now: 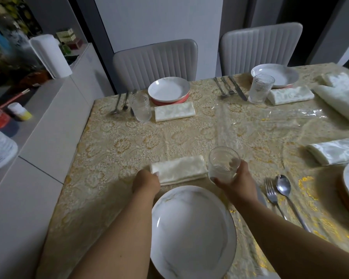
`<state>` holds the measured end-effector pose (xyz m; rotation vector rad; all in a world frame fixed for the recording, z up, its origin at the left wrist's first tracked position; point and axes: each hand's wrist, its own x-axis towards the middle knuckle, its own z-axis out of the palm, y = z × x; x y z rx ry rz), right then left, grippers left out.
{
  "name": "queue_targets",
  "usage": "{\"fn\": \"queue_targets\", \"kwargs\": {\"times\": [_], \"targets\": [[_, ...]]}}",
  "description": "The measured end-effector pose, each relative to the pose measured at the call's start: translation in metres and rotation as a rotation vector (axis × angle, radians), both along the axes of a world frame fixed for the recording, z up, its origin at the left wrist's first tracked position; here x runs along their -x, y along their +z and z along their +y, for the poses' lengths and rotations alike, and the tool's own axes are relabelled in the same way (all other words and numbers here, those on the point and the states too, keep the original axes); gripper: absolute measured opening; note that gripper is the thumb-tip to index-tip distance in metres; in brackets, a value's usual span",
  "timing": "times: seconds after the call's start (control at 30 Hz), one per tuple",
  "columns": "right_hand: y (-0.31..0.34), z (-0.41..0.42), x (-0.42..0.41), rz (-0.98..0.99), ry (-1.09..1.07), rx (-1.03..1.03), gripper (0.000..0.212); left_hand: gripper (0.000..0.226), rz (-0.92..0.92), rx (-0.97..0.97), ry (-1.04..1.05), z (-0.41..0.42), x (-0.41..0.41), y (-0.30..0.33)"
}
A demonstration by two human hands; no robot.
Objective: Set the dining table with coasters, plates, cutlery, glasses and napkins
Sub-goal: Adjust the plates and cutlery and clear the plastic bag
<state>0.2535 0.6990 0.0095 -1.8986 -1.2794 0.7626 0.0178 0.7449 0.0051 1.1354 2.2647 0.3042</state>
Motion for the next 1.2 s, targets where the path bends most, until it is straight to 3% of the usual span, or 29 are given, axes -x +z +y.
{"fn": "queue_targets", "kwargs": {"times": [0.4, 0.57, 0.73, 1.0, 1.1, 1.2], "targets": [[-0.003, 0.020, -0.012, -0.005, 0.013, -0.003, 0.080, 0.040, 0.088, -0.031, -0.137, -0.011, -0.002, -0.001], [-0.005, 0.020, -0.011, -0.026, 0.002, 0.006, 0.084, 0.040, 0.042, -0.034, -0.118, -0.015, -0.005, 0.000], [-0.012, 0.001, 0.000, -0.147, -0.177, -0.015, 0.091, 0.041, 0.027, -0.033, -0.115, -0.019, -0.005, 0.001], [-0.012, -0.015, -0.012, -0.171, -0.160, 0.000, 0.085, 0.049, 0.044, -0.045, -0.047, -0.025, -0.006, 0.007], [-0.008, -0.020, -0.027, -0.184, -0.167, 0.029, 0.072, 0.054, 0.152, -0.166, 0.061, -0.032, -0.016, 0.022], [-0.001, -0.025, -0.044, -0.180, -0.197, 0.052, 0.056, 0.034, 0.101, -0.435, 0.092, -0.039, -0.040, 0.040]]}}
